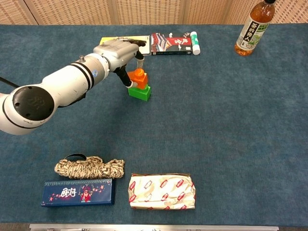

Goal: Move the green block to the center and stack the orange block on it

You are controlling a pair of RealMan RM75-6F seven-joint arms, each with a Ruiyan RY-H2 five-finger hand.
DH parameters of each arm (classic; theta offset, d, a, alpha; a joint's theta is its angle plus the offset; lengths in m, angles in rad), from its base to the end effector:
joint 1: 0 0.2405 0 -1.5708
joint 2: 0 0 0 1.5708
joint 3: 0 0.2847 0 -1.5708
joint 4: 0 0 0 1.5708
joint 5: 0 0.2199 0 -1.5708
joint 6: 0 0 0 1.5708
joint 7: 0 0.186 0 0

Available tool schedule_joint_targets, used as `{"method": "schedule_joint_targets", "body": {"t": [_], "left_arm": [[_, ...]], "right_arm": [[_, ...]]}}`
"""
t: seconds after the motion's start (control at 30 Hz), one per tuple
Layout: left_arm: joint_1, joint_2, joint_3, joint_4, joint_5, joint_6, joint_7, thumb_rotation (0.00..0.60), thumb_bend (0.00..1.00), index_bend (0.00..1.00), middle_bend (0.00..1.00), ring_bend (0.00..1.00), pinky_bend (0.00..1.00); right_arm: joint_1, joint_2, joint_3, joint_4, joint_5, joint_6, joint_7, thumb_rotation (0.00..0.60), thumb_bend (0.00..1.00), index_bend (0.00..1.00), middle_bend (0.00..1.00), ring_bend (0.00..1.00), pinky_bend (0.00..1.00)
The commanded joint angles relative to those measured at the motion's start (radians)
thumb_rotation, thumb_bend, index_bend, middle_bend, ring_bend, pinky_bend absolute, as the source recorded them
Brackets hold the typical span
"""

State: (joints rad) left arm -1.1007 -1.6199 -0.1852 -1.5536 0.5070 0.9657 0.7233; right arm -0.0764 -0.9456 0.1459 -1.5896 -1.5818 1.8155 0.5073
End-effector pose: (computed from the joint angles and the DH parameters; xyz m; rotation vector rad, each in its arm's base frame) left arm -0.0669 0.4243 -0.0841 -1.9640 -0.9627 -0.7029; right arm -0.3271 -0.1795 0.2851 1.1173 -0.8227 1.3643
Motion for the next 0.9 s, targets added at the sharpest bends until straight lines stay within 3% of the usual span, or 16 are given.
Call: {"method": "schedule_joint_targets", "body": {"t": [0.03, 0.9], "left_arm": [[-0.002, 0.000, -0.001, 0.000, -0.002, 0.000, -0.002, 0.600, 0.26, 0.56, 0.01, 0.00, 0.16], [-0.022, -0.035, 0.026, 0.036, -0.025, -0.001, 0.023, 0.600, 0.26, 0.56, 0.02, 0.00, 0.16]], "right_arm": [[0.000, 0.000, 0.000, 0.000, 0.000, 0.000, 0.000, 0.600, 0.28, 0.31, 0.20, 0.00, 0.02], [-0.002, -0.001, -0.004, 0.002, 0.000, 0.001, 0.006, 0.600, 0.28, 0.31, 0.20, 0.00, 0.02]]}}
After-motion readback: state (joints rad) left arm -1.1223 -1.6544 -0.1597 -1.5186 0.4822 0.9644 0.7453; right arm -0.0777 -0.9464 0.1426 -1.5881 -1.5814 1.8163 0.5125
